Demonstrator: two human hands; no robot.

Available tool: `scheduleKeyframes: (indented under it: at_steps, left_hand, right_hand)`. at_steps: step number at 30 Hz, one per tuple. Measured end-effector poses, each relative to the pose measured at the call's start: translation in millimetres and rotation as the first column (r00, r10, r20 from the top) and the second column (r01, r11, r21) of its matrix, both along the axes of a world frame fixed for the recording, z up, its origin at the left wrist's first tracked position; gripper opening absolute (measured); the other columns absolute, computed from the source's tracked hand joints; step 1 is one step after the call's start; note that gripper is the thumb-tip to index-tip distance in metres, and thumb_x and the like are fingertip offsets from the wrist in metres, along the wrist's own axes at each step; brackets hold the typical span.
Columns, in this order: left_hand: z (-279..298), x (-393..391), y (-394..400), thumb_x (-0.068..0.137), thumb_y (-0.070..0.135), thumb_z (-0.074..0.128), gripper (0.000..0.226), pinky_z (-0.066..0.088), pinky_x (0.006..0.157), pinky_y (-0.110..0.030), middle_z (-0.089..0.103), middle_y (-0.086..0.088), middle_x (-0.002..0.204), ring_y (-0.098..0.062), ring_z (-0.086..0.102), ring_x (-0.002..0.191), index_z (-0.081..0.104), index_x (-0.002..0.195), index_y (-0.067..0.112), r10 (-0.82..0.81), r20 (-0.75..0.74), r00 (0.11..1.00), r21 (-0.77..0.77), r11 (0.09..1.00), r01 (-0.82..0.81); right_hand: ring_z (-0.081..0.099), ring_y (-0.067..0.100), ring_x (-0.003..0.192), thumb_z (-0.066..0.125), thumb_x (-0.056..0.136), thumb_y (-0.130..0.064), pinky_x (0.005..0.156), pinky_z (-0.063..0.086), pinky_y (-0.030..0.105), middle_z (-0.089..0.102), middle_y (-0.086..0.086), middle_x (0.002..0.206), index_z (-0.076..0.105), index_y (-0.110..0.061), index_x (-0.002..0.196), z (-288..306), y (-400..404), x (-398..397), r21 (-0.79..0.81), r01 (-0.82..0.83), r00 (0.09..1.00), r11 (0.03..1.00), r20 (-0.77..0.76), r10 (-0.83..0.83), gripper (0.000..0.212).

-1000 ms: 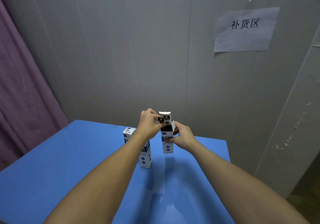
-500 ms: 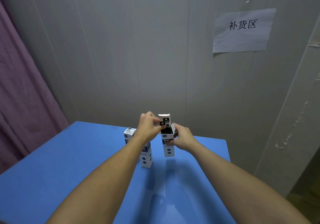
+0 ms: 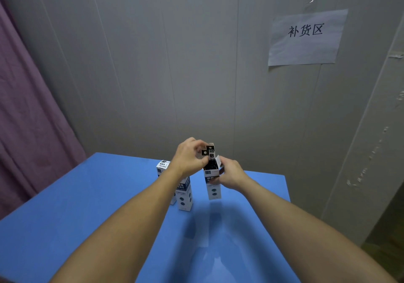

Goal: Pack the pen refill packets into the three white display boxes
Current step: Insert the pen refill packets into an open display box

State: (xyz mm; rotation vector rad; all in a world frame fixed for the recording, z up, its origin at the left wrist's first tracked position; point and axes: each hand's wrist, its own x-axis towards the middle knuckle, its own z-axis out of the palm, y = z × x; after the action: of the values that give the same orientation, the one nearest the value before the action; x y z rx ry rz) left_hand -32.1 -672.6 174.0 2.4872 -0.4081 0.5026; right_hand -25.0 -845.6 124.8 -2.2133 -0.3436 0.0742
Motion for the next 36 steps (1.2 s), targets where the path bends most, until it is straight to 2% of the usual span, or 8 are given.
scheduleKeyframes:
  at_steps: [4, 8, 11, 17, 25, 27, 31, 36]
  left_hand:
    - [0.6, 5.4, 0.4, 0.087, 0.015, 0.07, 0.016, 0.038, 0.067, -0.015, 0.057, 0.007, 0.084, -0.008, 0.052, 0.073, 0.074, 0.102, 0.015, -0.038, 0.04, 0.998, 0.095, 0.995, 0.034]
    - [-1.1, 9.9, -2.8, 0.089, 0.015, 0.069, 0.007, 0.051, 0.066, -0.034, 0.06, 0.003, 0.077, -0.019, 0.058, 0.074, 0.075, 0.086, 0.012, 0.001, -0.063, 0.998, 0.219, 0.976, 0.013]
    - [-0.9, 10.1, -4.4, 0.087, 0.019, 0.07, 0.01, 0.052, 0.066, -0.037, 0.057, 0.002, 0.078, -0.021, 0.058, 0.074, 0.074, 0.081, 0.013, -0.012, -0.13, 0.991, 0.326, 0.944, 0.054]
    - [2.6, 10.2, -2.0, 0.084, 0.016, 0.068, 0.013, 0.042, 0.064, -0.021, 0.056, 0.01, 0.077, -0.007, 0.052, 0.073, 0.069, 0.096, 0.021, -0.056, -0.028, 0.998, 0.2, 0.978, 0.061]
    - [-0.2, 12.9, -0.1, 0.089, 0.019, 0.067, 0.014, 0.051, 0.066, -0.032, 0.064, 0.004, 0.072, -0.011, 0.051, 0.076, 0.079, 0.088, 0.024, -0.082, -0.132, 0.988, 0.388, 0.913, 0.127]
    - [0.6, 11.5, -1.1, 0.088, 0.025, 0.065, 0.013, 0.05, 0.066, -0.031, 0.063, 0.005, 0.067, -0.012, 0.052, 0.079, 0.074, 0.08, 0.02, -0.077, -0.132, 0.988, 0.38, 0.917, 0.123]
    - [2.9, 12.4, -0.9, 0.09, 0.023, 0.064, 0.009, 0.044, 0.065, -0.024, 0.058, 0.012, 0.073, -0.01, 0.055, 0.075, 0.07, 0.087, 0.017, -0.064, -0.025, 0.998, 0.251, 0.966, 0.069]
    - [-3.4, 18.1, -0.2, 0.093, 0.022, 0.066, 0.016, 0.047, 0.071, -0.029, 0.06, 0.003, 0.084, -0.015, 0.053, 0.081, 0.075, 0.082, 0.014, -0.097, -0.05, 0.994, 0.343, 0.933, 0.108]
  right_hand:
    - [0.06, 0.003, 0.079, 0.08, 0.077, -0.007, 0.049, 0.042, 0.016, 0.064, -0.002, 0.101, 0.059, -0.024, 0.101, -0.6, -1.4, -1.6, -0.008, -0.003, 1.0, 1.0, -0.015, 0.003, 0.036]
    - [0.059, 0.005, 0.078, 0.081, 0.076, -0.007, 0.048, 0.042, 0.016, 0.064, -0.001, 0.101, 0.058, -0.023, 0.098, -1.6, -3.0, -2.2, -0.021, -0.011, 1.0, 1.0, -0.015, 0.01, 0.035]
    - [0.059, 0.004, 0.075, 0.081, 0.075, -0.007, 0.053, 0.044, 0.017, 0.065, 0.0, 0.102, 0.058, -0.024, 0.095, -2.5, -4.2, -3.5, -0.023, -0.025, 1.0, 0.999, -0.009, 0.025, 0.035]
    - [0.06, 0.007, 0.078, 0.08, 0.075, -0.008, 0.048, 0.044, 0.019, 0.064, -0.001, 0.099, 0.06, -0.022, 0.098, -3.0, -5.6, -0.8, -0.004, -0.014, 1.0, 1.0, -0.02, 0.014, 0.034]
    - [0.058, 0.003, 0.075, 0.08, 0.077, -0.007, 0.06, 0.045, 0.019, 0.064, -0.002, 0.104, 0.061, -0.02, 0.107, -8.5, 1.8, 4.1, -0.051, -0.023, 0.999, 0.998, -0.027, 0.021, 0.038]
    - [0.059, 0.004, 0.076, 0.079, 0.078, -0.008, 0.059, 0.046, 0.019, 0.064, -0.001, 0.104, 0.061, -0.019, 0.105, -10.0, 2.6, 4.5, -0.043, -0.018, 1.0, 0.999, -0.021, 0.017, 0.035]
    - [0.059, 0.003, 0.076, 0.079, 0.076, -0.007, 0.054, 0.044, 0.019, 0.064, 0.0, 0.102, 0.058, -0.021, 0.099, -6.4, 1.1, 6.2, -0.018, -0.006, 1.0, 1.0, -0.001, 0.006, 0.033]
    - [0.06, 0.006, 0.075, 0.081, 0.074, -0.008, 0.059, 0.048, 0.022, 0.065, 0.0, 0.102, 0.061, -0.02, 0.102, -7.9, -2.6, 10.1, -0.023, 0.001, 1.0, 1.0, -0.004, -0.001, 0.037]
